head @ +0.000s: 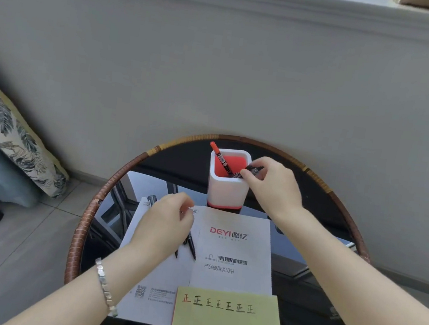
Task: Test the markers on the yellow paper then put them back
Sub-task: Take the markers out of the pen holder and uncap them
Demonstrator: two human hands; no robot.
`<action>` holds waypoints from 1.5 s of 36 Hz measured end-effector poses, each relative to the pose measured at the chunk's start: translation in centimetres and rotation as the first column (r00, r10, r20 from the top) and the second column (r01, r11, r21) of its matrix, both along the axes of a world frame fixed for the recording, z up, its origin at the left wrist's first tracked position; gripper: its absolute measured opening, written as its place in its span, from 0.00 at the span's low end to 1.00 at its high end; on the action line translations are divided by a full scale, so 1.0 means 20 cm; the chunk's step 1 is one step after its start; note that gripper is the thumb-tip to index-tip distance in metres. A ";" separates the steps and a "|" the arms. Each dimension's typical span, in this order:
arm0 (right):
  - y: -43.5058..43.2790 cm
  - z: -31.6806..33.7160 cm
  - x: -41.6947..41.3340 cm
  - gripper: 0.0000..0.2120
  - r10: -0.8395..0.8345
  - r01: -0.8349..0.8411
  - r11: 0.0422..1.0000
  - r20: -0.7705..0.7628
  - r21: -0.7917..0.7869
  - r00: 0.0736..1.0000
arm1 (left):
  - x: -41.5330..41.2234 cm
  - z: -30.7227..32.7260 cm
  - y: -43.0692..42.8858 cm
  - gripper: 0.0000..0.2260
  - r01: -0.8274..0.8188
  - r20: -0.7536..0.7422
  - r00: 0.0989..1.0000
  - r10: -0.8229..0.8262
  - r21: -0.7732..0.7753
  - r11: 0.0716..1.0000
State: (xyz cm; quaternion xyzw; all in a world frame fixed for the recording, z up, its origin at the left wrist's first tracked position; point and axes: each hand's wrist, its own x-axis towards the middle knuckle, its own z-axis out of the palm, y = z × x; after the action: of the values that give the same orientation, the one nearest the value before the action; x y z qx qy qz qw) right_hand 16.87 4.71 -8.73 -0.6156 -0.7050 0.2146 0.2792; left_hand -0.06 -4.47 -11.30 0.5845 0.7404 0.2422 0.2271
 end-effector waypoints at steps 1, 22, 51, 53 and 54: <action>0.00 -0.01 -0.01 0.12 0.005 -0.005 1.000 -0.008 -0.001 1.000 | 0.00 0.01 0.00 0.10 0.001 0.005 1.000 -0.001 -0.001 1.000; -0.23 0.21 0.08 0.08 0.235 -0.052 0.934 -0.499 0.353 0.834 | 0.14 0.09 -0.02 0.16 0.033 0.127 0.990 -0.068 0.262 0.965; -0.56 0.02 -0.05 0.07 -0.077 -0.124 0.977 -0.827 -0.175 0.557 | 0.19 0.04 -0.16 0.16 0.387 0.058 0.903 -0.425 0.317 0.866; -0.56 0.02 -0.04 0.06 -0.055 -0.149 0.975 -0.829 -0.165 0.556 | 0.17 0.02 -0.16 0.16 0.391 0.098 0.898 -0.429 0.270 0.880; -0.55 0.01 -0.03 0.06 -0.043 -0.168 0.972 -0.827 -0.164 0.560 | 0.17 0.01 -0.16 0.17 0.392 0.112 0.897 -0.428 0.245 0.887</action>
State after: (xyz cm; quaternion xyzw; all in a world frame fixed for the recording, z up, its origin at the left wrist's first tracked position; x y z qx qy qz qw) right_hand 16.17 -6.29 -8.49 -0.4454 -0.4848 0.5652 0.4972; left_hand 3.27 -7.67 -11.04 0.7275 0.5479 0.3145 0.2678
